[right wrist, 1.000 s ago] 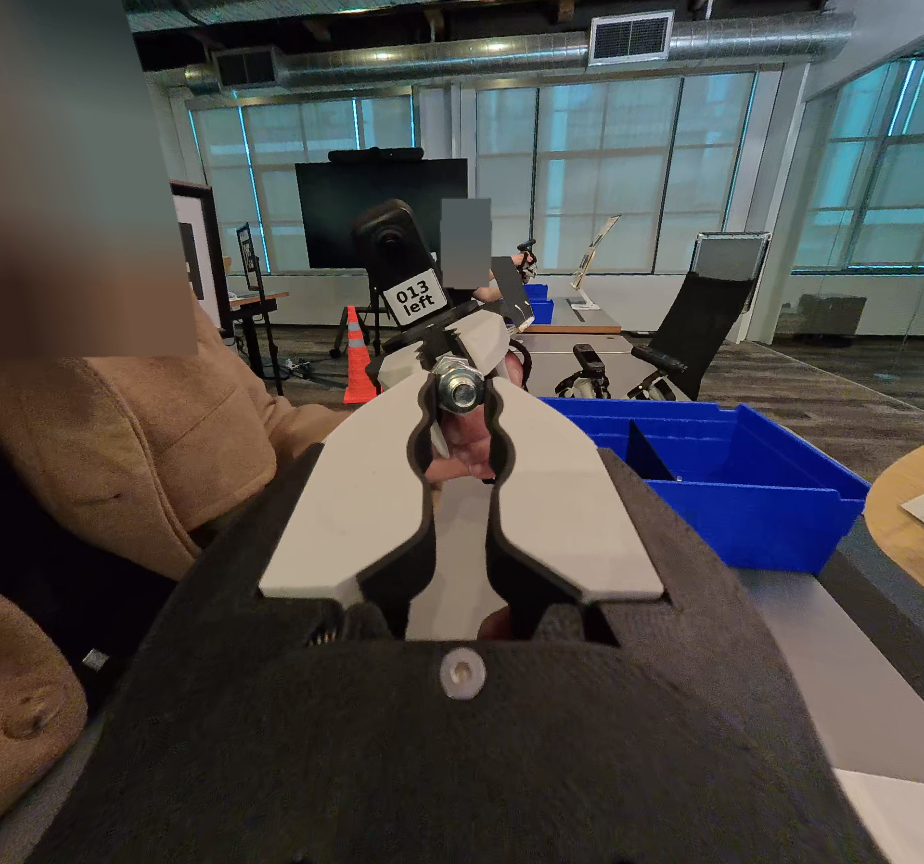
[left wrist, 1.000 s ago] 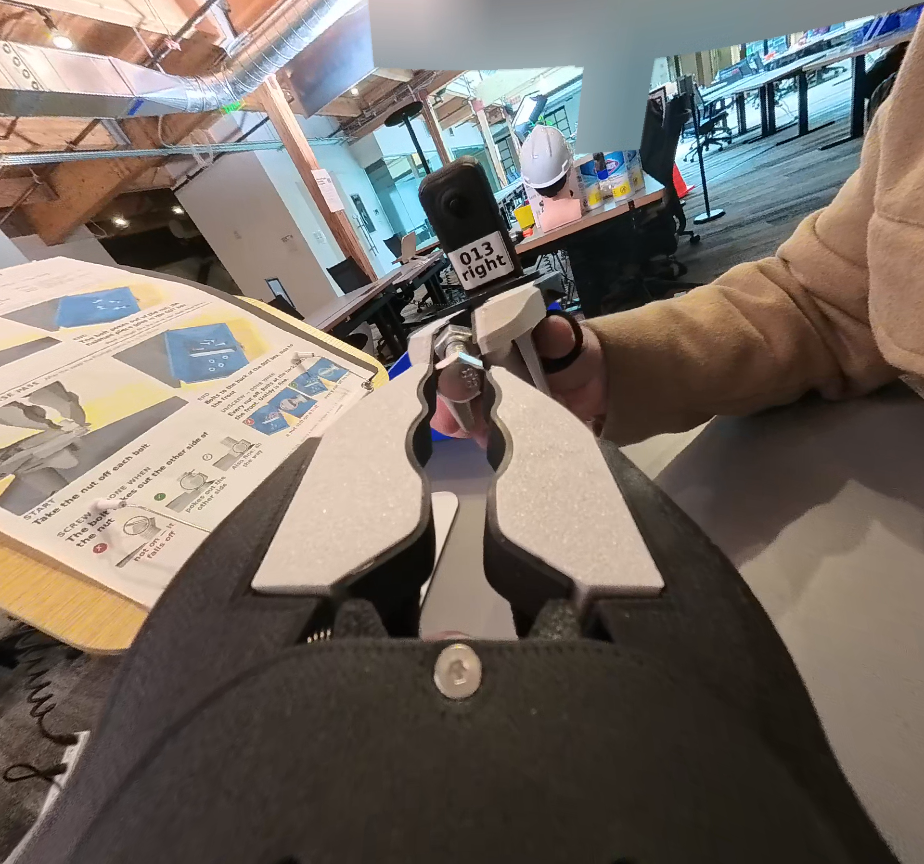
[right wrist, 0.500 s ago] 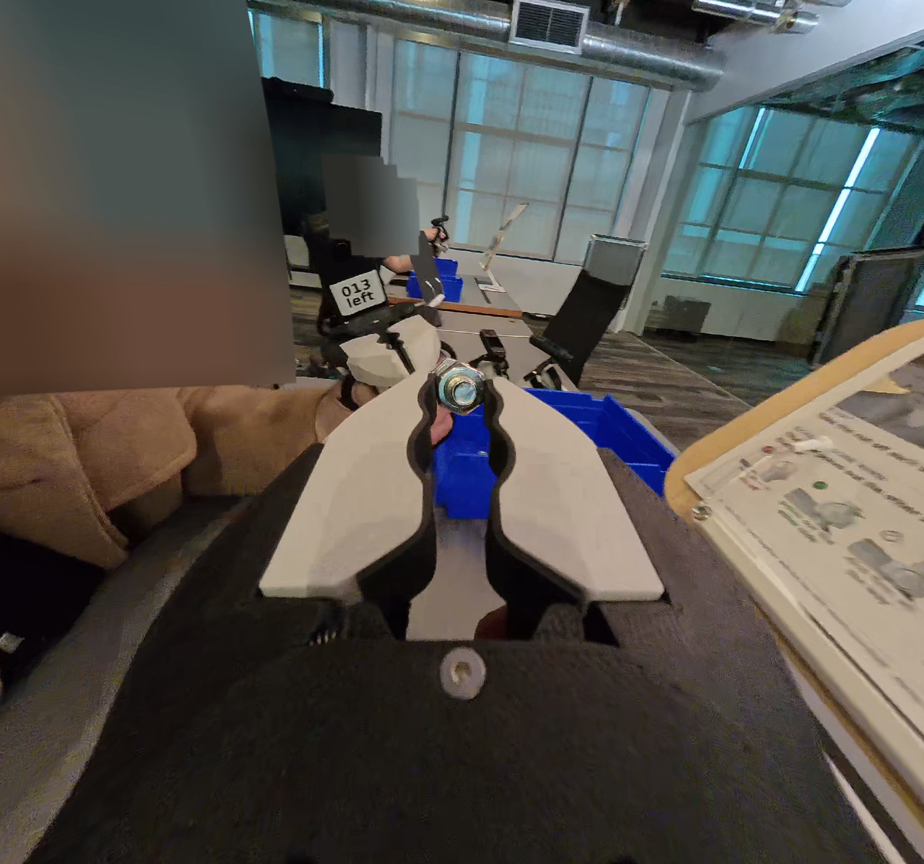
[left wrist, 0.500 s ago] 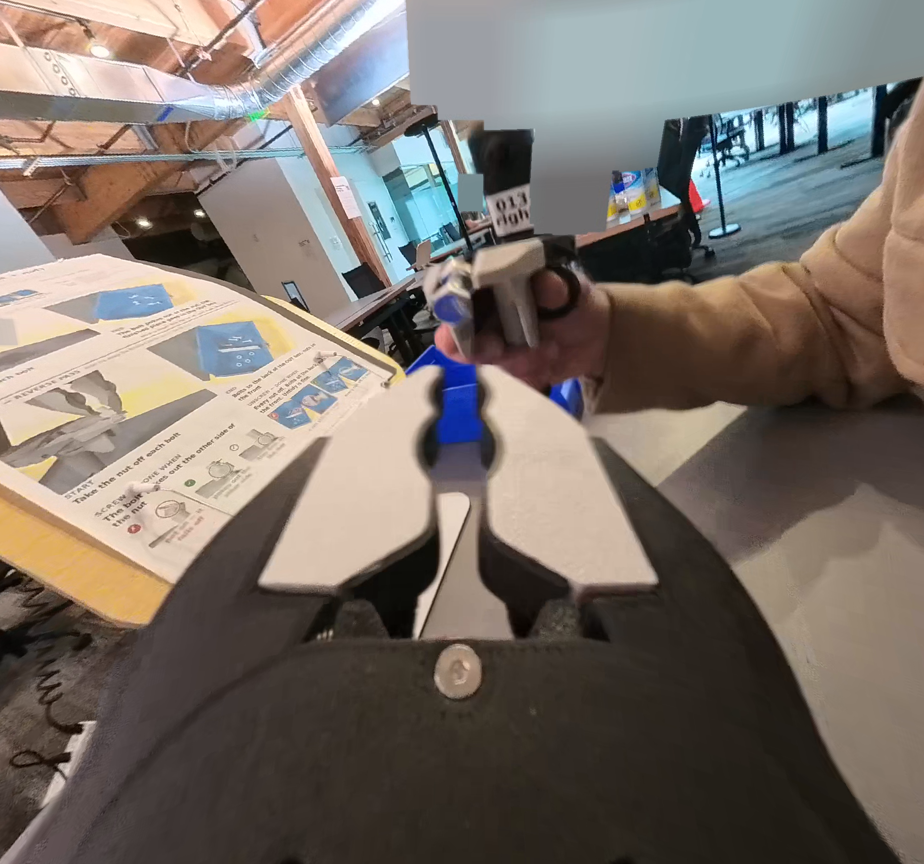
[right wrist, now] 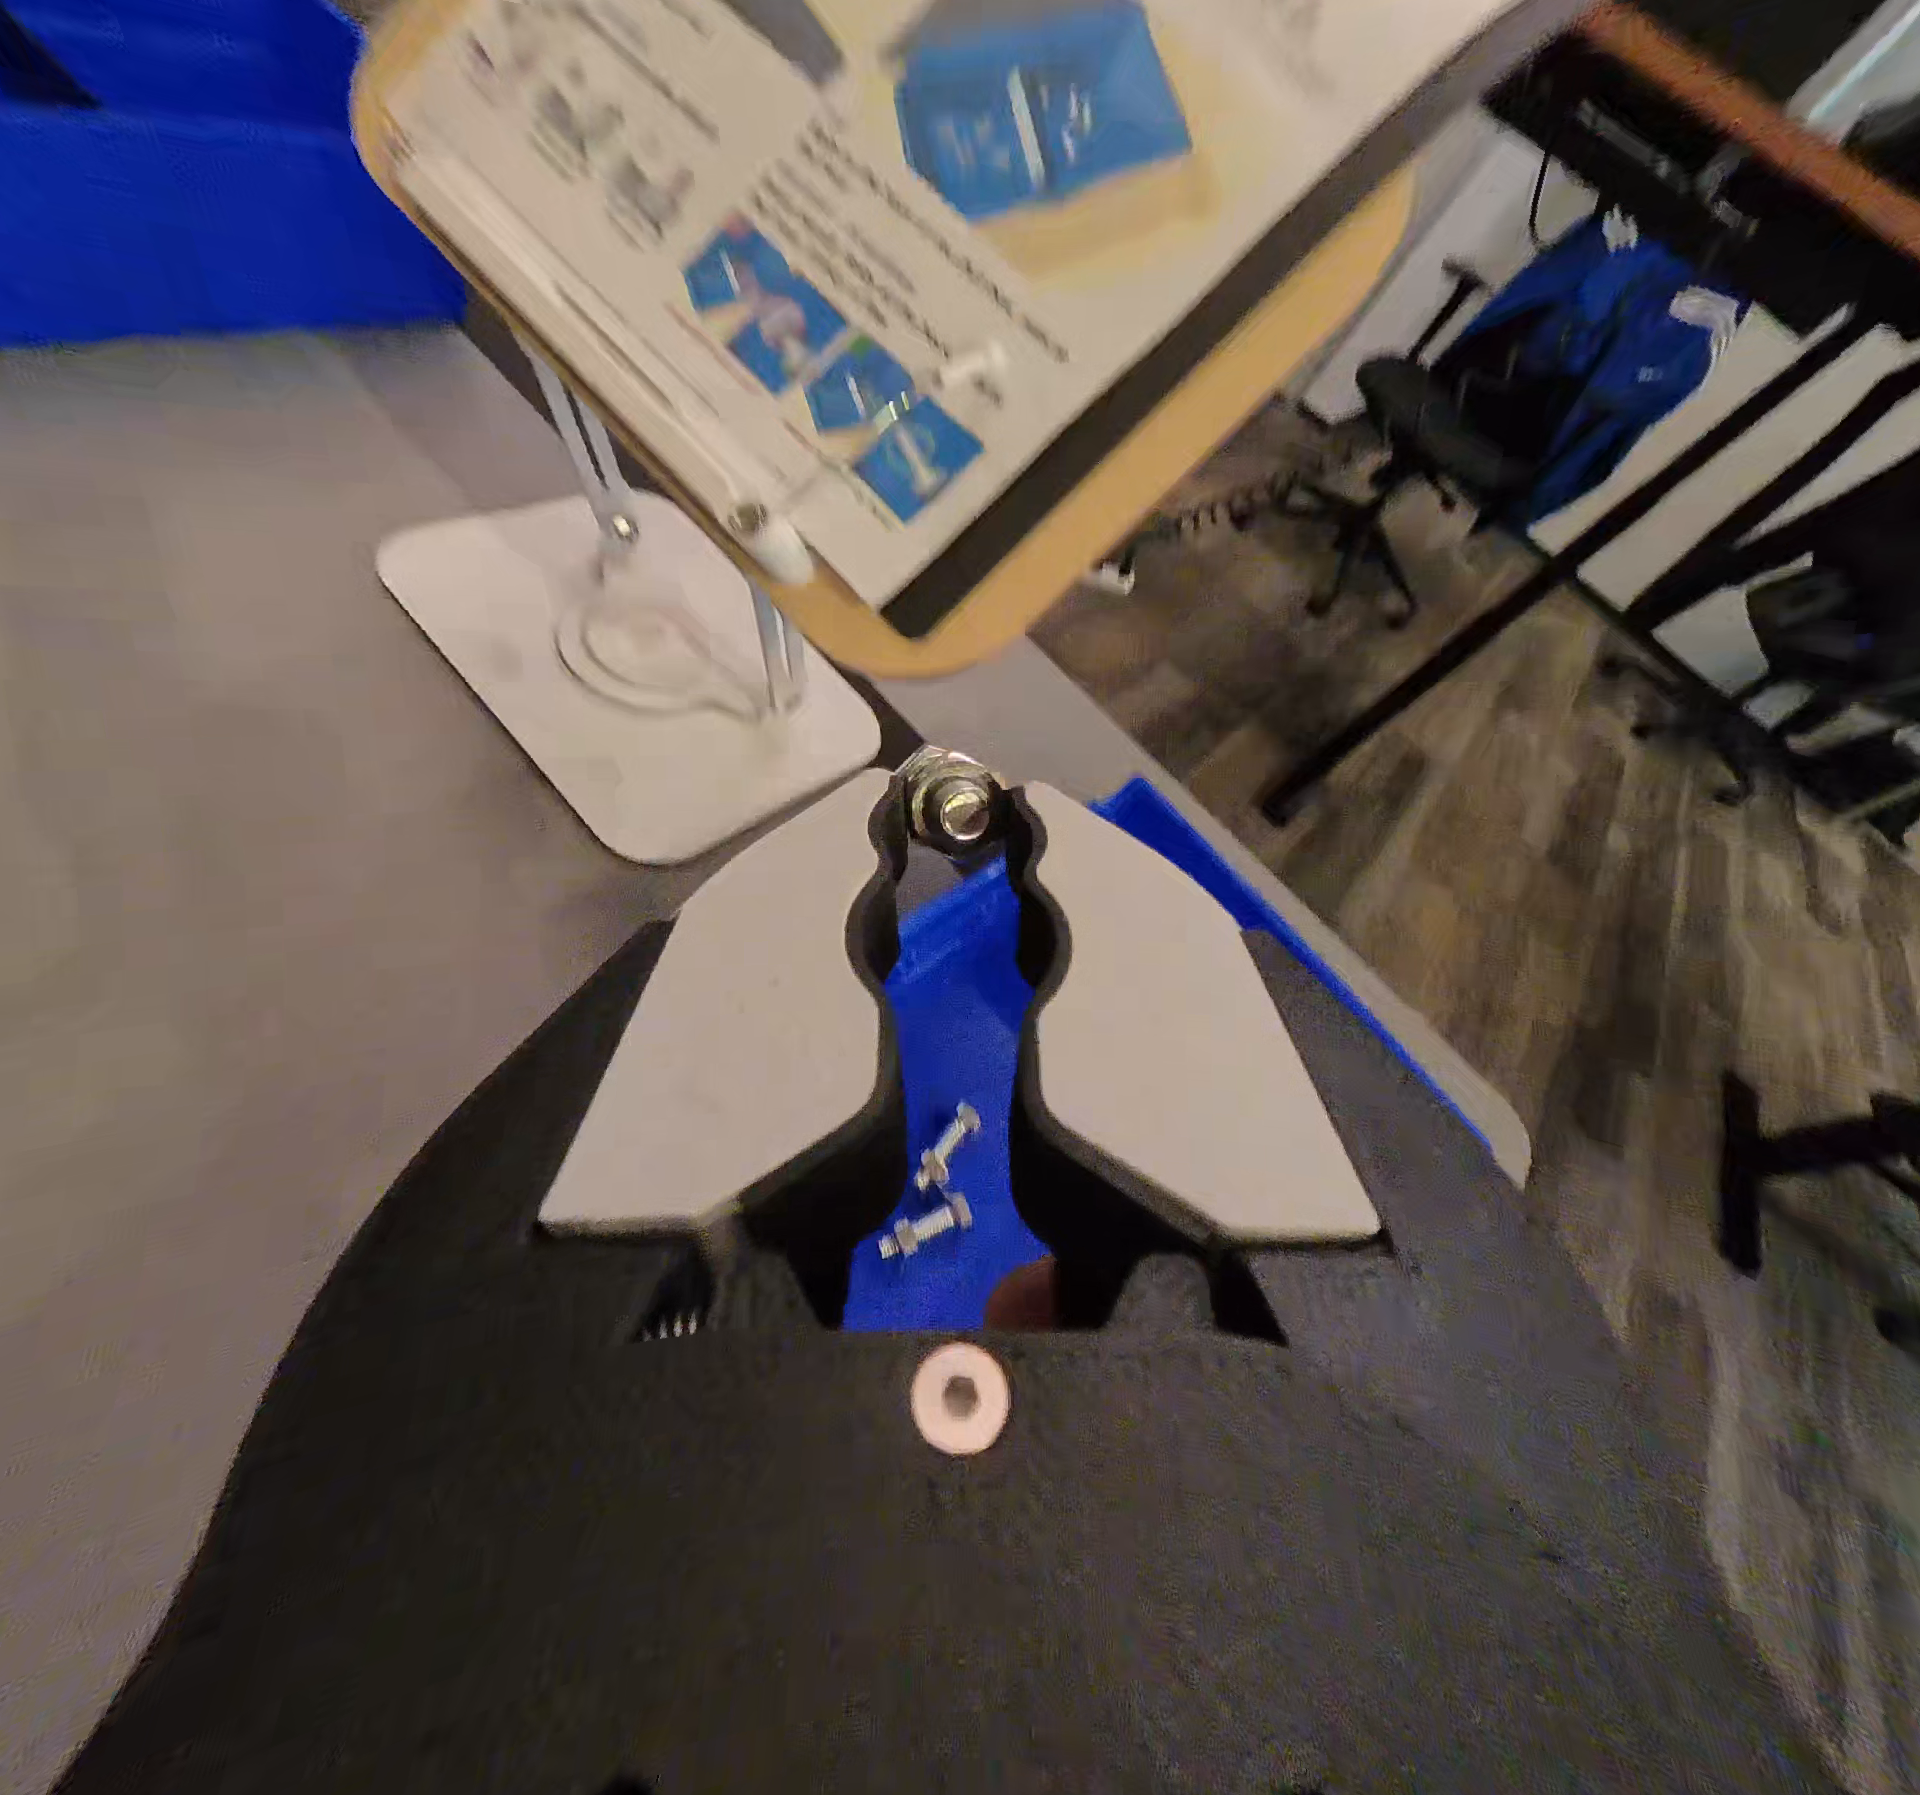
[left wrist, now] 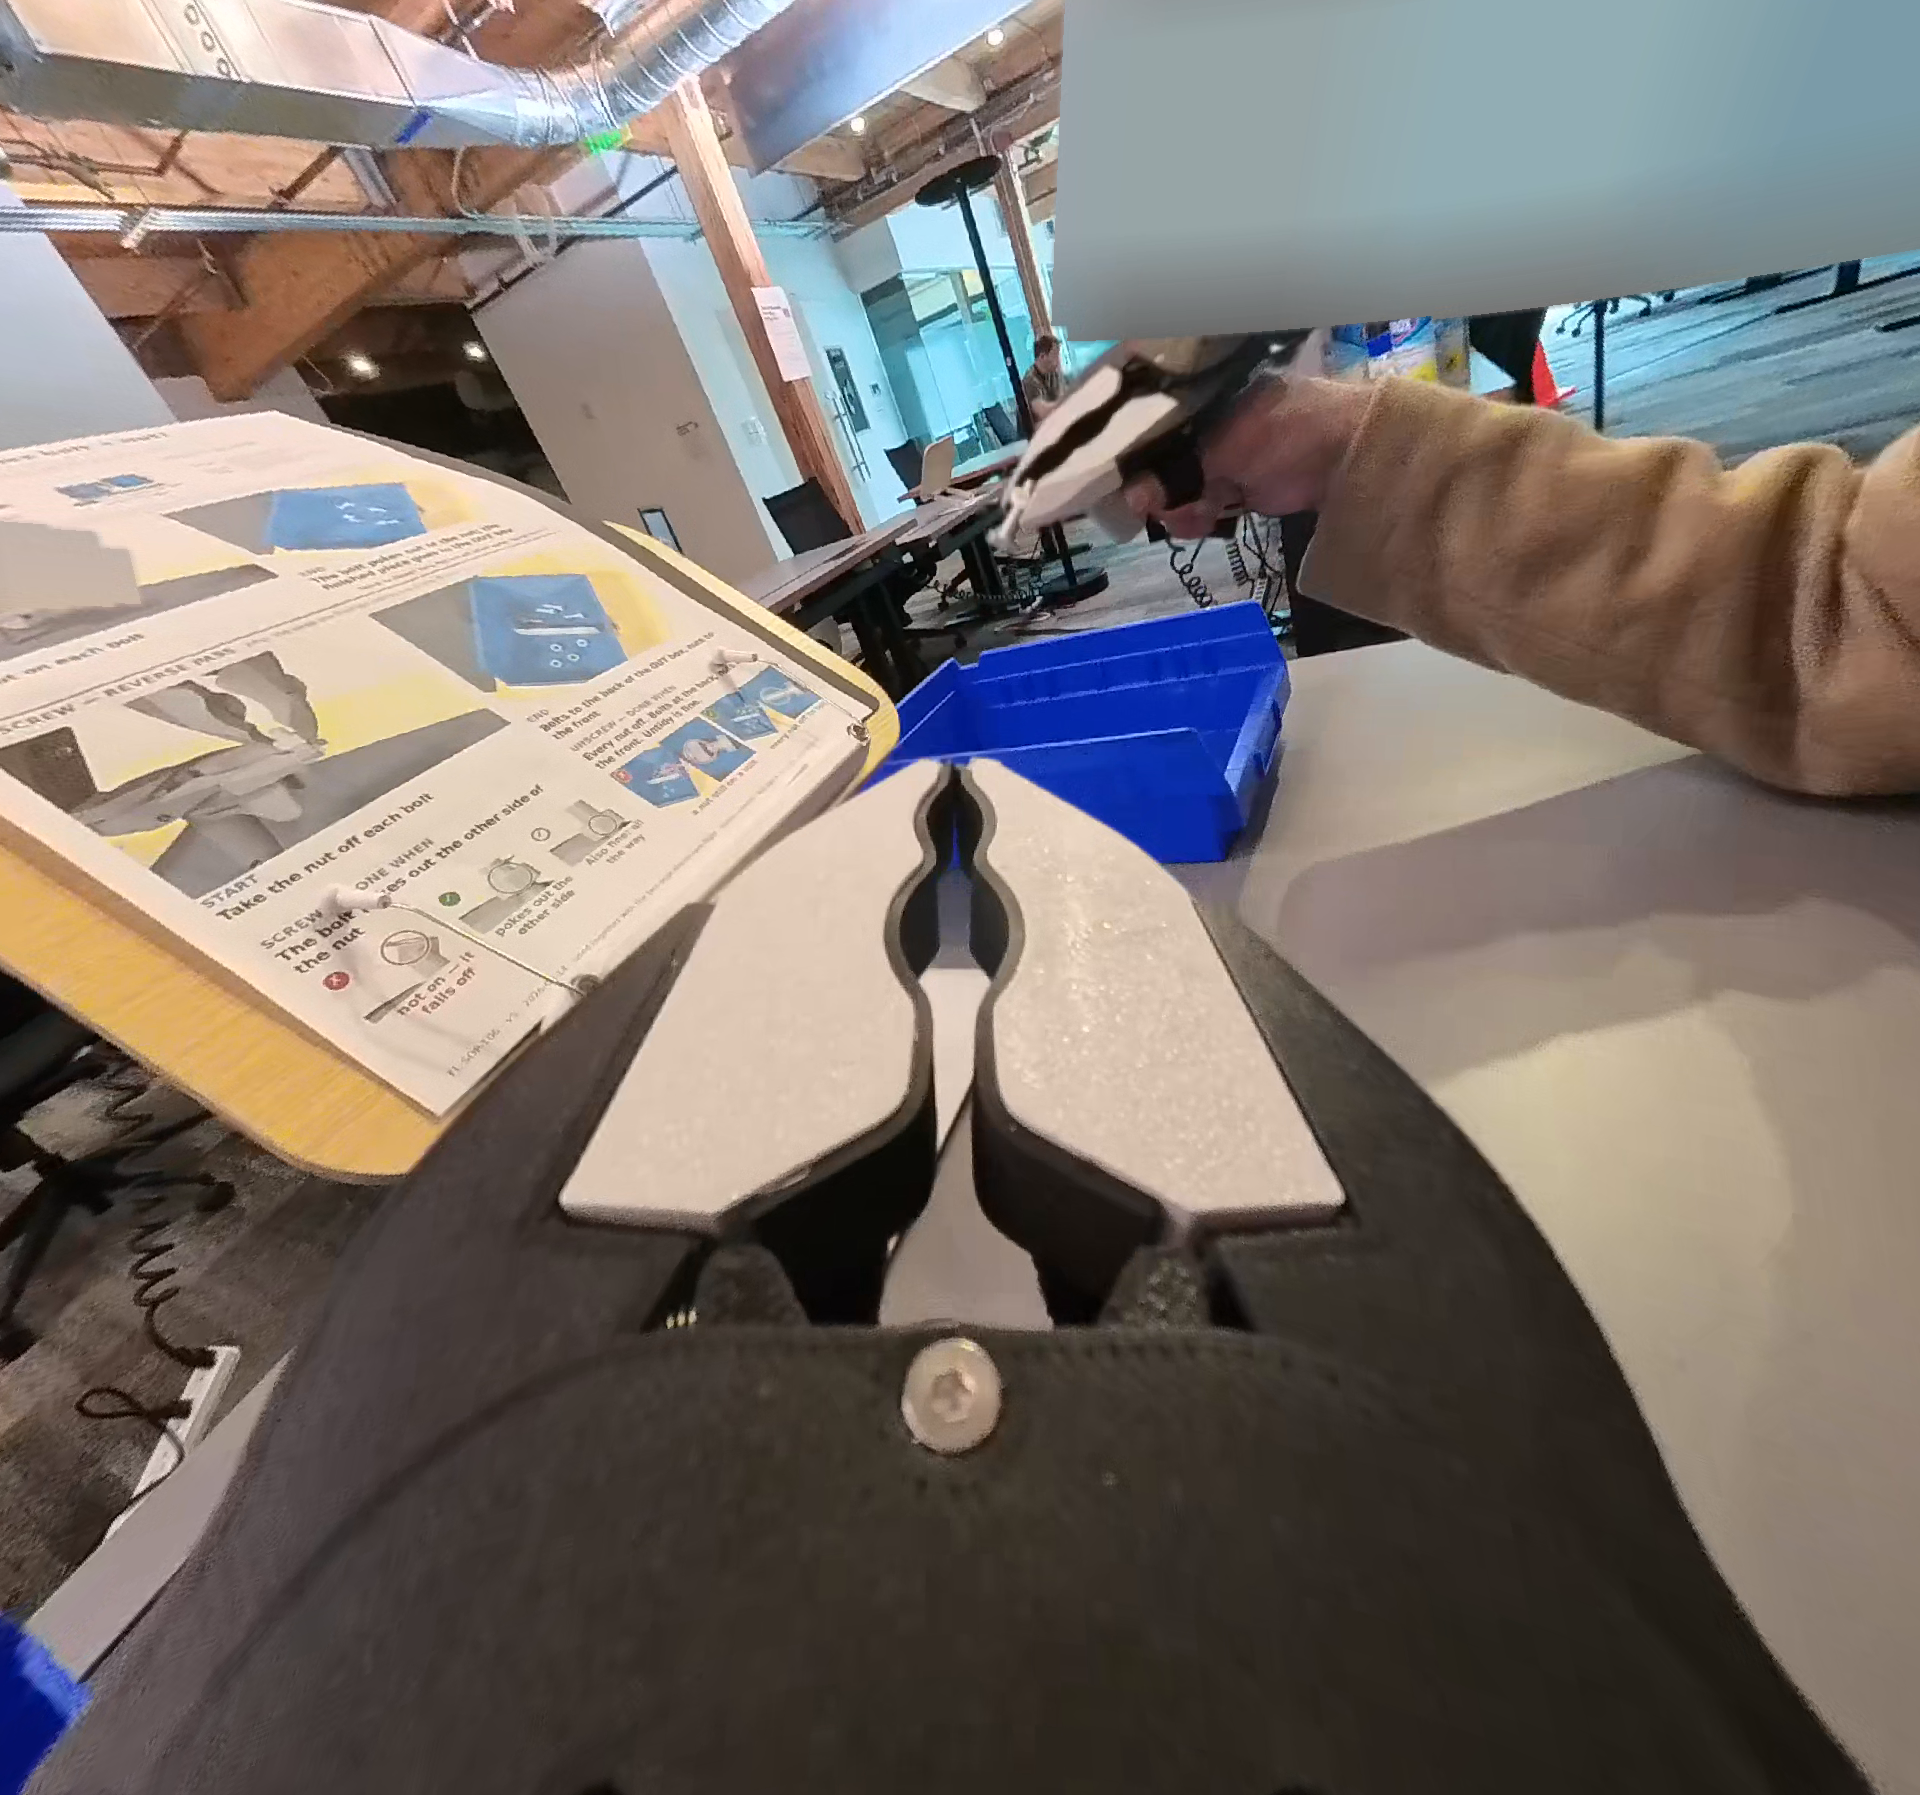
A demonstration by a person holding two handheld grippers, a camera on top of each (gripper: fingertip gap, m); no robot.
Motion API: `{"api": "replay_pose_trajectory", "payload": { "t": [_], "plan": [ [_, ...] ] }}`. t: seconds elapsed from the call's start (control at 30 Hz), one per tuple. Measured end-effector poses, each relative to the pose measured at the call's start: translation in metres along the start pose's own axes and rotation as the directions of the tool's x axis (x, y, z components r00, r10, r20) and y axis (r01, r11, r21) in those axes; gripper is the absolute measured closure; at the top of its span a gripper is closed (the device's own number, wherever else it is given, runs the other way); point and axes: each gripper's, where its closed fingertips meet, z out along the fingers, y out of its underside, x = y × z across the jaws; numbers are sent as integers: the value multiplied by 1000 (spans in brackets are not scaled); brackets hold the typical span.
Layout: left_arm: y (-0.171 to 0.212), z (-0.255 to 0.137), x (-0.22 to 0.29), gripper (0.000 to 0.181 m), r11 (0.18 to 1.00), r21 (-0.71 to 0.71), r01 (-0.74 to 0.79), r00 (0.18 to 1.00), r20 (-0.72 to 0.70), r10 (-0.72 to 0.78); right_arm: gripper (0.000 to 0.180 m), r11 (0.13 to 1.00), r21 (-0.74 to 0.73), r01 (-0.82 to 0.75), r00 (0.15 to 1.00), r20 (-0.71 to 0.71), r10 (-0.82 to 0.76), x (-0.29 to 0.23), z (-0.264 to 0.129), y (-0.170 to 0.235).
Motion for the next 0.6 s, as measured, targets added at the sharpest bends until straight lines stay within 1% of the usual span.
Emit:
{"api": "replay_pose_trajectory", "payload": {
  "t": [0.1, 0.17, 0.27, 0.33, 0.4, 0.6],
  "plan": [
    [4, 4, 2, 181, 1000, -16, 3, 1000, -5, -3, 162, 978, -206, -39, 999, -23, 35, 13, 17, 58],
    [7, 5, 2, 181, 1000, -25, 8, 1000, -10, -8, 162, 955, -292, -56, 998, -37, 48, 15, 33, 87],
    [10, 4, 2, 181, 999, -34, 9, 1000, -10, -9, 161, 904, -426, -38, 997, -77, 6, 19, 53, 130],
    [10, 4, 0, 181, 999, -38, 7, 1000, -3, -7, 162, 868, -495, -44, 991, -132, -25, 27, 58, 154],
    [11, 2, -2, 181, 999, -39, 9, 1000, 0, -9, 162, 844, -533, -63, 984, -175, -37, 35, 61, 172],
    [11, -5, -11, 181, 999, -37, 13, 999, 34, -12, 161, 803, -583, -128, 978, -207, 6, 37, 68, 203]
  ]
}}
